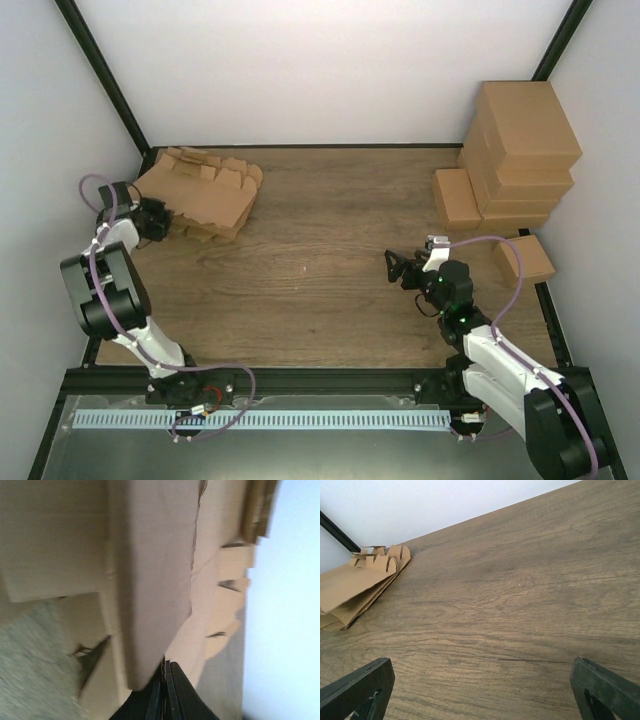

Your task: Fold the paper box

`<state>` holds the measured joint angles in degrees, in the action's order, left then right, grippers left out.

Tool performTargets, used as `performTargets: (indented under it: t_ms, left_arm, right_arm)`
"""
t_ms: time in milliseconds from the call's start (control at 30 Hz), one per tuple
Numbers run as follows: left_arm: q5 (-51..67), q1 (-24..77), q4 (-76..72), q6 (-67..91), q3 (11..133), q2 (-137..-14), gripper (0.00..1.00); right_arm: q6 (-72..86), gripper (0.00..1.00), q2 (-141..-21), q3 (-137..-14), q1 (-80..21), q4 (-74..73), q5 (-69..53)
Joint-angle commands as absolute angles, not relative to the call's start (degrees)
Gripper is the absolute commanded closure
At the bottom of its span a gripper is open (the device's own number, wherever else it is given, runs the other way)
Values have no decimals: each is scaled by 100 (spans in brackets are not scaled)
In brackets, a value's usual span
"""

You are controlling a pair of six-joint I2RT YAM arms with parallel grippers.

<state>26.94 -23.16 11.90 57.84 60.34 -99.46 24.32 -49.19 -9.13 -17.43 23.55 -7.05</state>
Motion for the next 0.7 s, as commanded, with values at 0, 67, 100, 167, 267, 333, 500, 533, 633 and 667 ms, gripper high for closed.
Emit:
performTargets:
  t_ms: [0, 67, 100, 167, 267, 333, 500, 533, 633, 667]
  left_arm:
    - [2871, -2312, 1263, 5689, 6248, -9248, 96]
    - [2975, -2314, 1268, 5715, 6248, -9029, 96]
    - [3058, -2316, 1259, 5732, 6261, -8878, 96]
    - [3323, -2312, 1248, 5754, 6317, -8703, 96]
    - [3724, -2305, 1272, 5762, 6388, -8389, 96]
    - [3965, -2261, 1272, 5759, 6349, -8101, 96]
    - [4310, -1929, 1353, 5758, 5912, -7017, 96]
    - [4310, -1832, 1353, 5755, 5781, -6715, 96]
    - [4076, -1434, 1311, 5750, 5395, -5798, 96]
    - [3965, -1252, 1232, 5742, 5259, -5518, 96]
  right_arm:
    - [2426, 0, -4974, -1102, -1734, 2361, -657]
    - [2426, 0, -4974, -1110, -1734, 2349, -656]
    - [2426, 0, -4967, -1108, -1733, 2349, -657]
    - [2413, 0, -4966, -1110, -1739, 2352, -686]
    - [2408, 0, -4937, -1115, -1739, 2345, -698]
    - [2400, 0, -4916, -1108, -1740, 2344, -727]
    - [2386, 0, -4909, -1153, -1730, 2228, -930]
    - [2390, 0, -4907, -1166, -1735, 2189, -962]
    - [2447, 0, -4908, -1229, -1736, 2101, -1100]
    - [2459, 0, -4928, -1280, -1736, 2054, -1175]
